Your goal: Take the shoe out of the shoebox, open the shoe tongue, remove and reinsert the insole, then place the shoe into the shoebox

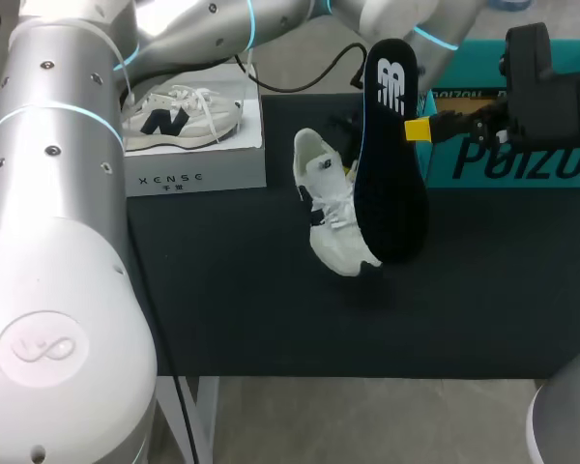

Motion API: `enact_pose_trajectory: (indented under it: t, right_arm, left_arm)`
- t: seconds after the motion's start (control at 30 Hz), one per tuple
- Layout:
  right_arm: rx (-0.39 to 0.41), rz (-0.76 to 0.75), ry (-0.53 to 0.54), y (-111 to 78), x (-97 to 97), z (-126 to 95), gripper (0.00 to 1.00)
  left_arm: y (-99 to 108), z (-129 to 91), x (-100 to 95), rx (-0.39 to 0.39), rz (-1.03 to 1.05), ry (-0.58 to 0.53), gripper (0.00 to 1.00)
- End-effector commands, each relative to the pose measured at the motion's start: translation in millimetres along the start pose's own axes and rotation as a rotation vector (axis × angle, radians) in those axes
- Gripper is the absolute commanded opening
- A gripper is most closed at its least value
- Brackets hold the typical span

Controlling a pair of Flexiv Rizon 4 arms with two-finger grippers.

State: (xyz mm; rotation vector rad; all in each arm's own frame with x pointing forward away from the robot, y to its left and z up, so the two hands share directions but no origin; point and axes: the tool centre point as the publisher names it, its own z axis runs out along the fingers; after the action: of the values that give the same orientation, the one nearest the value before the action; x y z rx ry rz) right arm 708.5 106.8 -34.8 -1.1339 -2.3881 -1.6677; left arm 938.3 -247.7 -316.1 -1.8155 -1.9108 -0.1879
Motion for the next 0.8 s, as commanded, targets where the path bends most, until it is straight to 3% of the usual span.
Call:
enact_pose_trajectory:
  t: [0.03,0.37,0.8]
  right_arm:
    - [0.000,0.001,-0.002,0.2,-0.1,2.9,0.00]
    - [0.000,0.001,-0.002,0.2,-0.1,2.9,0.00]
    - [0.000,0.001,-0.002,0.2,-0.1,2.9,0.00]
  left_arm:
    - [2.9,0.8,-2.7,-0.017,0.033,0.015,0.00]
    - [10.9,-13.8,-17.8,-0.102,0.100,0.131,0.00]
    - [31.0,-10.3,-33.4,-0.122,0.153,0.132,0.00]
